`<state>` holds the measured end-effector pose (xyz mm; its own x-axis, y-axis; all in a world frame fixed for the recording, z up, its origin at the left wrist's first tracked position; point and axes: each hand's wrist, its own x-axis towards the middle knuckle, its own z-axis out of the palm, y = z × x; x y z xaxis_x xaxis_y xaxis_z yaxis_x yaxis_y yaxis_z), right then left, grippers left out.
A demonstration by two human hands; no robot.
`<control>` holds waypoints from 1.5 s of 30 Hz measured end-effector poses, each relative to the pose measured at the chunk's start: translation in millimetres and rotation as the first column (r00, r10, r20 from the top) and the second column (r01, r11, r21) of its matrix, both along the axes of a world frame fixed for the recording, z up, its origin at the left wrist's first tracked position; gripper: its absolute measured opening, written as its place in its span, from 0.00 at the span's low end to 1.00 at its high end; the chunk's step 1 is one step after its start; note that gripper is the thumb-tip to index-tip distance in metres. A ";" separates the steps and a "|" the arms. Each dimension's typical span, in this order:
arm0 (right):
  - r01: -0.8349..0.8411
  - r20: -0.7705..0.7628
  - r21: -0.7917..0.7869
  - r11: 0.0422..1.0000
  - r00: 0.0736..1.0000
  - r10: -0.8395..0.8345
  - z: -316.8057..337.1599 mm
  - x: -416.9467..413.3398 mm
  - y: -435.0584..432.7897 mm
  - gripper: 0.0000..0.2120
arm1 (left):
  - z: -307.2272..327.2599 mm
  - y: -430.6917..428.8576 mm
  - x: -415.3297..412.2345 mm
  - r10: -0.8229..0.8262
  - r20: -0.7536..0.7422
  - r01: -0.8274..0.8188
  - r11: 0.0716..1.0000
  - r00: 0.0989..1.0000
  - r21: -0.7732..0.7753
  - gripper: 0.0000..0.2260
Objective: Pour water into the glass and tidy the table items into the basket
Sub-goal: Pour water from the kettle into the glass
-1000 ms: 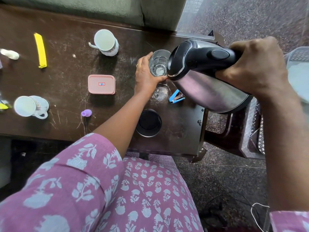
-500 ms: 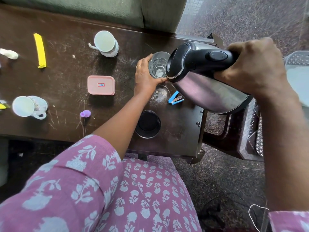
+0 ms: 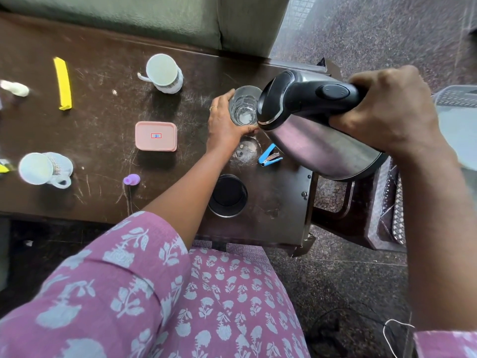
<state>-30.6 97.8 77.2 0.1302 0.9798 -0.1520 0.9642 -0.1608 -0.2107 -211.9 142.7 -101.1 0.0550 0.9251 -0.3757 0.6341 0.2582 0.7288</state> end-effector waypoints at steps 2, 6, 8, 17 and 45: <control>0.001 -0.004 -0.003 1.000 1.000 -0.001 0.7 0.9 -0.4 0.34 | 0.7 -0.3 0.1 0.000 0.004 0.000 1.000 1.000 -0.002 0.38; -0.001 -0.006 0.001 1.000 1.000 0.001 2.4 1.8 -0.9 0.34 | 1.7 0.3 0.0 -0.004 0.000 0.004 1.000 1.000 -0.008 0.39; -0.001 -0.007 0.002 1.000 1.000 0.001 3.3 2.3 -1.0 0.35 | 1.8 0.5 -0.1 -0.003 0.001 0.003 1.000 1.000 -0.011 0.39; -0.017 0.023 0.013 1.000 1.000 0.017 1.3 5.0 0.8 0.29 | 1.0 1.0 -0.7 -0.003 0.010 0.003 1.000 1.000 -0.014 0.40; -0.027 0.028 0.035 0.999 0.999 0.026 -0.2 2.9 4.9 0.26 | -2.8 2.2 -2.8 -0.017 0.040 0.018 1.000 0.999 -0.018 0.39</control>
